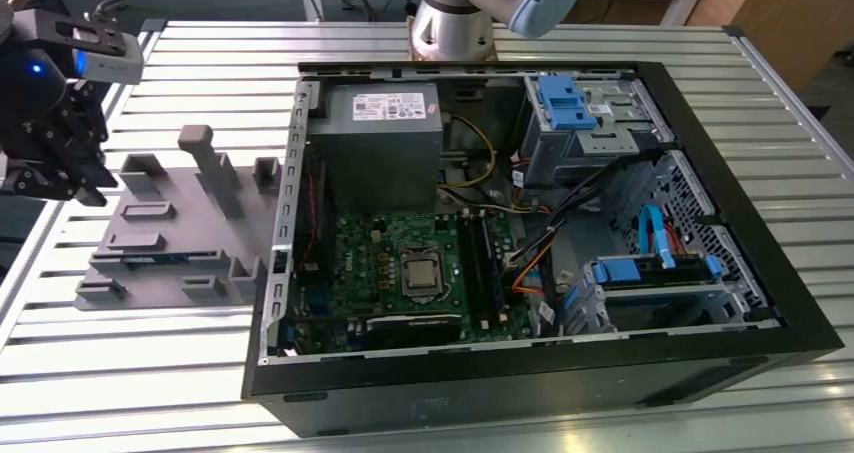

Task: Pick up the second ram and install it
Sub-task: 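Pick up the second ram and move it above second insertion slot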

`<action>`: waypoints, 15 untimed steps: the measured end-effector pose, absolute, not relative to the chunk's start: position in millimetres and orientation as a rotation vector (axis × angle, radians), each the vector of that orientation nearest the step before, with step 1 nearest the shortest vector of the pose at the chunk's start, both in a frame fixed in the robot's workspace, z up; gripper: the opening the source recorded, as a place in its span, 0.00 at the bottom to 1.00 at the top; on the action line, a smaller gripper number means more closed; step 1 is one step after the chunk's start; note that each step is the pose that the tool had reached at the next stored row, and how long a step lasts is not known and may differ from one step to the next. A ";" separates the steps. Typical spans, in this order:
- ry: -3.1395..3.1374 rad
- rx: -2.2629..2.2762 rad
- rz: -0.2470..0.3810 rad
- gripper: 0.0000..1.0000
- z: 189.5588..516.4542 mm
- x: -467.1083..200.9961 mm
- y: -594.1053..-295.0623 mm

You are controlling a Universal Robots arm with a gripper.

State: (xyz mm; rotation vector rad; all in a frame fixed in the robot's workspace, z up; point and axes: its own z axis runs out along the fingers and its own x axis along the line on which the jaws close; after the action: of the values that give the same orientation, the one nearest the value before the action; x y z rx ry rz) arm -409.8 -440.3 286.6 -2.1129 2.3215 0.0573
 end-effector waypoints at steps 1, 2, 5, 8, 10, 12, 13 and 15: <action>2.321 -2.113 0.057 0.31 285.4 -409.8 -440.6; 2.321 -2.113 0.057 0.31 284.4 -409.8 -440.9; 2.321 -2.113 0.057 0.31 281.1 -409.8 -441.4; 2.321 -2.113 0.057 0.31 279.2 -409.8 -442.9; 2.321 -2.113 0.056 0.31 278.6 -409.8 -443.5; 2.321 -2.112 0.055 0.31 278.2 -409.8 -443.9; 2.321 -2.112 0.054 0.31 277.9 -409.8 -444.1; 2.321 -2.112 0.053 0.31 277.0 -409.8 -444.4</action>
State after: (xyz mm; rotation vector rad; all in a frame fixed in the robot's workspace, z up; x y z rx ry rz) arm -409.8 -444.4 277.0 -2.1124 2.3206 0.0529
